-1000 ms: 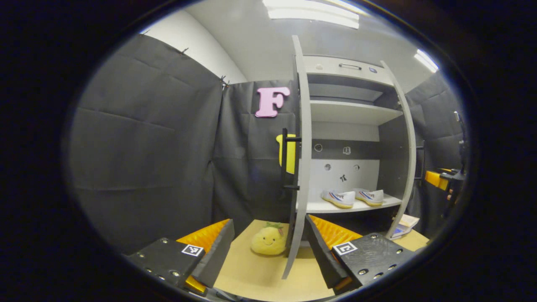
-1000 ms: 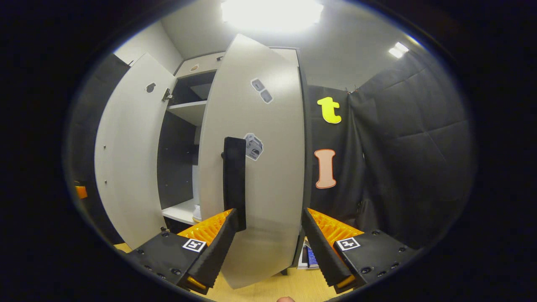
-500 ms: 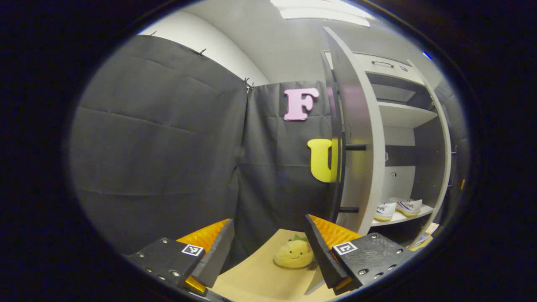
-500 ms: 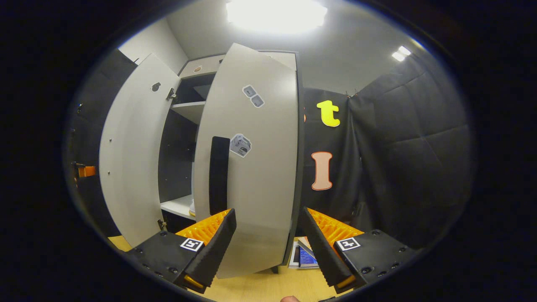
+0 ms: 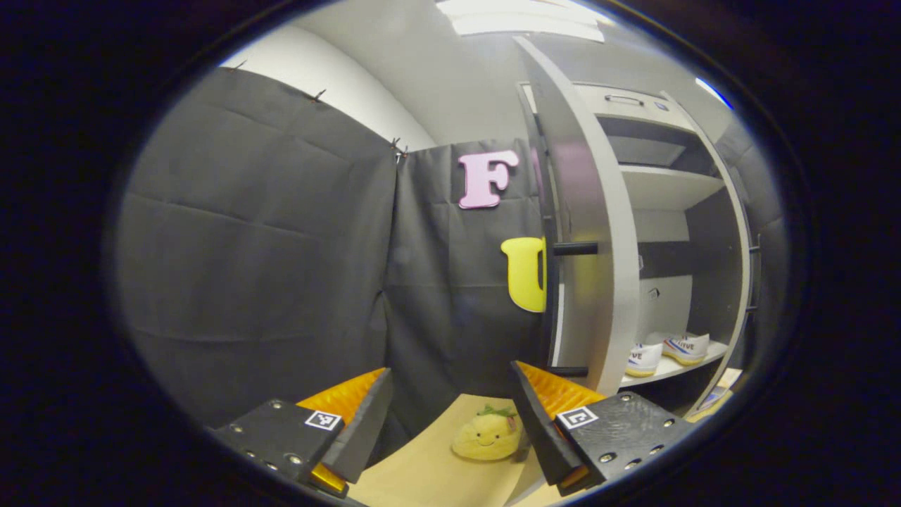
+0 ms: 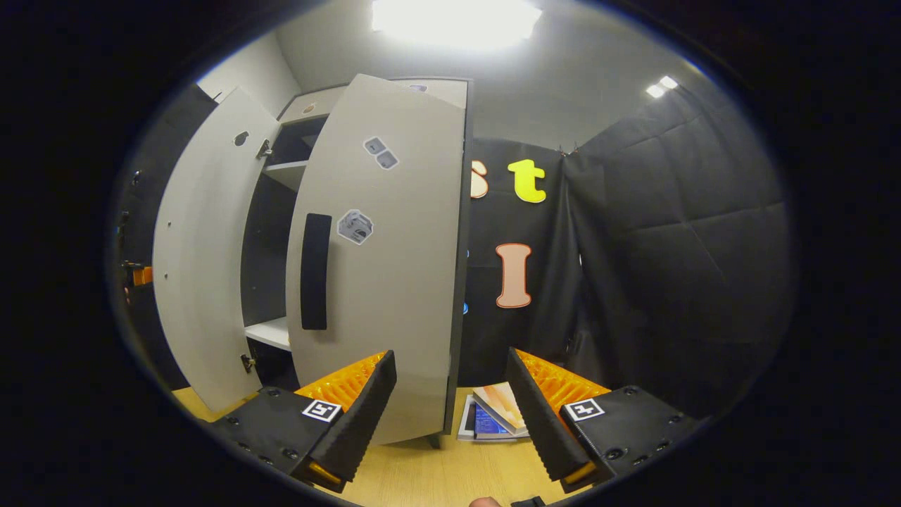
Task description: Grab one shoe with the right hand and put it into the shoe cabinet, grab the other shoe with the left hand and put it into the shoe cabinet; then close the right door with the right hand and the left door with the left hand.
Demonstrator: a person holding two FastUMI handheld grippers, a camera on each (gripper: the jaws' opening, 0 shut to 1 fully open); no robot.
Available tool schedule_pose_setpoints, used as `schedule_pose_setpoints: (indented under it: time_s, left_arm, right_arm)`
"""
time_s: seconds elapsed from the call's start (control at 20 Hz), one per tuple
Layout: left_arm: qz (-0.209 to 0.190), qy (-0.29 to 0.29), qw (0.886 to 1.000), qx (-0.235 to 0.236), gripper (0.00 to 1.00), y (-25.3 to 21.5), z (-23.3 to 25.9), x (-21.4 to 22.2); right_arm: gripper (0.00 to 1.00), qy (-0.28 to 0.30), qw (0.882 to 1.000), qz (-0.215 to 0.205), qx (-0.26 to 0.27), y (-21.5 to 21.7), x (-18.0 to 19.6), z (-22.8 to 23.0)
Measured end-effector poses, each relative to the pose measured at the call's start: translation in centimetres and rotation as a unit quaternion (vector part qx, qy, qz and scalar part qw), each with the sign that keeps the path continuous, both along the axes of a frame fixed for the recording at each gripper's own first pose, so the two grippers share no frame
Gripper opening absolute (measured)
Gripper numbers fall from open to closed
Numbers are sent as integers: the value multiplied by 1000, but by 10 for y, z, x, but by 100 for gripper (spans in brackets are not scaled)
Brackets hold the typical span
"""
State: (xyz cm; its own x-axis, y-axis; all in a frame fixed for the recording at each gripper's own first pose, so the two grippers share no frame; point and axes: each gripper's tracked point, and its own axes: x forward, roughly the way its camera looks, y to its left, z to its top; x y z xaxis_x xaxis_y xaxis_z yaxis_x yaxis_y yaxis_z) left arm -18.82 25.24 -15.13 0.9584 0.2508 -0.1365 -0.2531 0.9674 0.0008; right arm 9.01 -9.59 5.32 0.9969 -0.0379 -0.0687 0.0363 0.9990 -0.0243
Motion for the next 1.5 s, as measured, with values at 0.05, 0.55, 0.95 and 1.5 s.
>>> schedule_pose_setpoints:
  time_s: [0.05,0.55,0.95,1.5]
  left_arm:
    - [-2,2,1000,0,91,-2,0,1]
    - [-49,4,999,-12,92,-58,5,-2]
    - [-77,-2,997,-30,91,-96,4,14]
    - [-133,-13,990,-46,91,-174,4,56]
  right_arm:
    - [99,1,1000,2,2,1,1,-2]
    - [99,14,999,35,18,25,12,-21]
    - [99,25,999,34,15,18,17,-29]
    - [99,40,999,30,17,-10,38,-44]
